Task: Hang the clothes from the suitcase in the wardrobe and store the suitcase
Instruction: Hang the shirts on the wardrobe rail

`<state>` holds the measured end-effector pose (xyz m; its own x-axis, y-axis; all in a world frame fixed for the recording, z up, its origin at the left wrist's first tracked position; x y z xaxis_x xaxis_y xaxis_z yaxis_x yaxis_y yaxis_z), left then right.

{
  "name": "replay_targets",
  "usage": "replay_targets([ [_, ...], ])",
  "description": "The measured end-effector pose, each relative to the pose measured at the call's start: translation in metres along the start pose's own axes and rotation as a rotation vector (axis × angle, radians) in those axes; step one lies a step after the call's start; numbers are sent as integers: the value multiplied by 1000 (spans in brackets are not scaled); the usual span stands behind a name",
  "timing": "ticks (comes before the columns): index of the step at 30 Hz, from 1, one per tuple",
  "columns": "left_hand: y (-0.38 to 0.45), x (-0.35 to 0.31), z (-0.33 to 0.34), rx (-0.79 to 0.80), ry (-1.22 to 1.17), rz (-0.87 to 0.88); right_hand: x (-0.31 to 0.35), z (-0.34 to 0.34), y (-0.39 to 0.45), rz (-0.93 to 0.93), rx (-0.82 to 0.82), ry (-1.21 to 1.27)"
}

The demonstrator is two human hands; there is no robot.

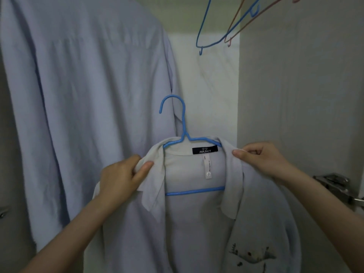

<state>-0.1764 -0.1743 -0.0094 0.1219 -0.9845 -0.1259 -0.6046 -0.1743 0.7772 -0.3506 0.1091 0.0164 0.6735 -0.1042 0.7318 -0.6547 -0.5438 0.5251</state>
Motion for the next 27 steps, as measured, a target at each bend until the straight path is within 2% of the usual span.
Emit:
replay_targets([
  [3, 19, -3, -6, -40, -43, -106, 1, -6, 7, 37, 15, 85],
  [6, 42, 6, -10, -56, -246, -275, 11, -22, 11, 62, 204, 103],
  [8, 56, 11, -13, -74, -357, -334, 18, -34, 11, 82, 261, 51],
  [11, 75, 6, -22, -68, -357, -330, 24, -50, 17, 100, 96, 130],
  [14, 95, -4, -33, -81, -390, -216, 33, -59, 20, 142, -91, 266],
  [16, 106, -12, -36, -92, -360, -117, 42, -63, 21, 145, -130, 310],
  [19, 115, -26, -22, 19, -207, -19, 58, -70, 22, 148, -176, 348],
  [21, 116, -36, -11, 69, -187, 13, 67, -75, 23, 143, -210, 383],
  [27, 117, -57, 11, 217, -567, -12, 87, -89, 19, 110, -337, 467],
])
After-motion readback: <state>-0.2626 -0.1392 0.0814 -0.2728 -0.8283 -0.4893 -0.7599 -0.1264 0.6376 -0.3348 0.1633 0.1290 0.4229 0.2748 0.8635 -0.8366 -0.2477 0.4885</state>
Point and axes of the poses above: each hand's wrist, its own y-axis towards the middle knuckle, its own z-axis out of the palm, x = y × z, the point moved 3 cm from there along y, towards the middle knuckle, and after that the axes turned 7 degrees about x, right-handed, at the moved point
